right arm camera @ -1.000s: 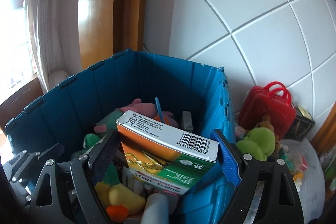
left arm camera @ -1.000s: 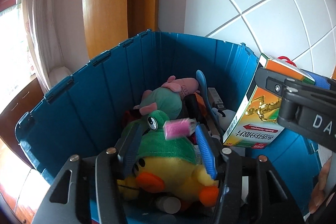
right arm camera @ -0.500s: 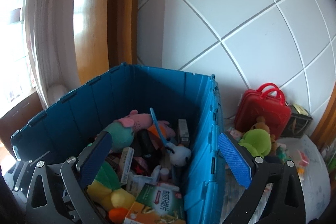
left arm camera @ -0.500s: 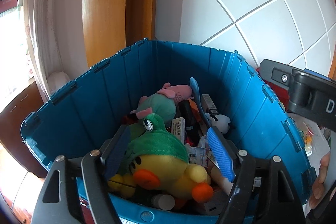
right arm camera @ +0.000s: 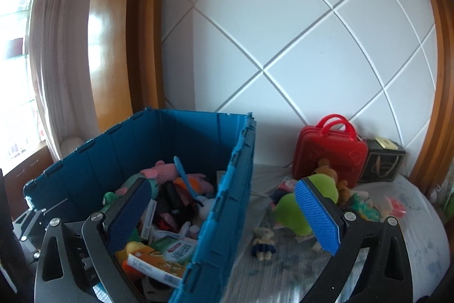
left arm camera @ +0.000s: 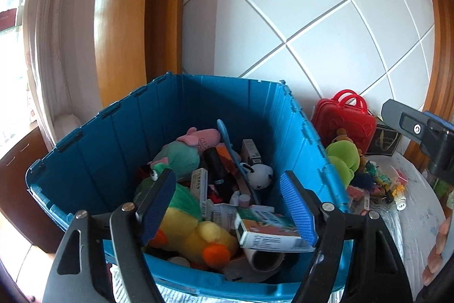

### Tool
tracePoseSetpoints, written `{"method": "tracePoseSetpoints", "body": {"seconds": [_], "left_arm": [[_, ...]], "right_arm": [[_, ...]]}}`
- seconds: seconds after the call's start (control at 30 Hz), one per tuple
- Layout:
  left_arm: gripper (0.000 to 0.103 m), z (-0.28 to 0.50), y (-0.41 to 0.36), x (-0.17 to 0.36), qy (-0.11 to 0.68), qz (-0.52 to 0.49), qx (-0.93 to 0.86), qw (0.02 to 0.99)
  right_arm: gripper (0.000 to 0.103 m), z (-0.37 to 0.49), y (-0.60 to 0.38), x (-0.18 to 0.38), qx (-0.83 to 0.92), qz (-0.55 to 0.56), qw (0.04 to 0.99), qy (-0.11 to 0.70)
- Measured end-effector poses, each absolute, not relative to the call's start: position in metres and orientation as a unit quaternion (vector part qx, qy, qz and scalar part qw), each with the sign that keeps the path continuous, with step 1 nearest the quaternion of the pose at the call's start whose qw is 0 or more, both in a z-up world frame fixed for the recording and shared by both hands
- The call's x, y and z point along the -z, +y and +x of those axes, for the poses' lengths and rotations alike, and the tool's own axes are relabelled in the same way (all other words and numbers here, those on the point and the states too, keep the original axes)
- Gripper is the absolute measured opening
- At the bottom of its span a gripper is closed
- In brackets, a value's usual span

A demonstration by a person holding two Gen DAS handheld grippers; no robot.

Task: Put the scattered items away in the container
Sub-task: 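Withdraw both tools from the crate back toward the pile, then grasp the teddy bear in blue dress with the left tool while the right tool grasps a white medicine box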

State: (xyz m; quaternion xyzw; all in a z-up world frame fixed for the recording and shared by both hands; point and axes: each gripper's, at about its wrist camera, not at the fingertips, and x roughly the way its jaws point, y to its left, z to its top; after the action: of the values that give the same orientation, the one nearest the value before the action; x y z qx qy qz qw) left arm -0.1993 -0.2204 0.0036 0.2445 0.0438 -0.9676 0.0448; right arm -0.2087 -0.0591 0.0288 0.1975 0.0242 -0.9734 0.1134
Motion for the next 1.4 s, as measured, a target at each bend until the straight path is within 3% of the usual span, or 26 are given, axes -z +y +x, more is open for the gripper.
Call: {"method": "tracePoseSetpoints", "body": {"seconds": [0.4, 0.7, 0.93, 1.27, 1.4], "left_arm": [[0.076, -0.192, -0.052, -0.014, 0.024, 0.211, 0.977, -0.011], [0.076, -0.214, 0.06, 0.056, 0.02, 0.295, 0.955, -0.028], [0.076, -0.241, 0.064, 0.131, 0.016, 0.367, 0.93, -0.009], [0.076, -0.328, 0.036, 0.24, 0.001, 0.428, 0.904, 0.023], [0.076, -0.372, 0.029, 0.265, -0.013, 0.422, 0.906, 0.036]], "right_arm": [[0.103, -0.197, 0.115, -0.021, 0.979, 0.193, 0.065, 0.001], [0.103, -0.219, 0.257, 0.041, 0.963, 0.264, 0.041, -0.022], [0.103, -0.252, 0.283, 0.106, 0.94, 0.336, 0.035, -0.048], [0.102, -0.326, 0.24, 0.22, 0.907, 0.415, 0.042, -0.061], [0.087, -0.361, 0.214, 0.253, 0.899, 0.428, 0.051, -0.07]]}}
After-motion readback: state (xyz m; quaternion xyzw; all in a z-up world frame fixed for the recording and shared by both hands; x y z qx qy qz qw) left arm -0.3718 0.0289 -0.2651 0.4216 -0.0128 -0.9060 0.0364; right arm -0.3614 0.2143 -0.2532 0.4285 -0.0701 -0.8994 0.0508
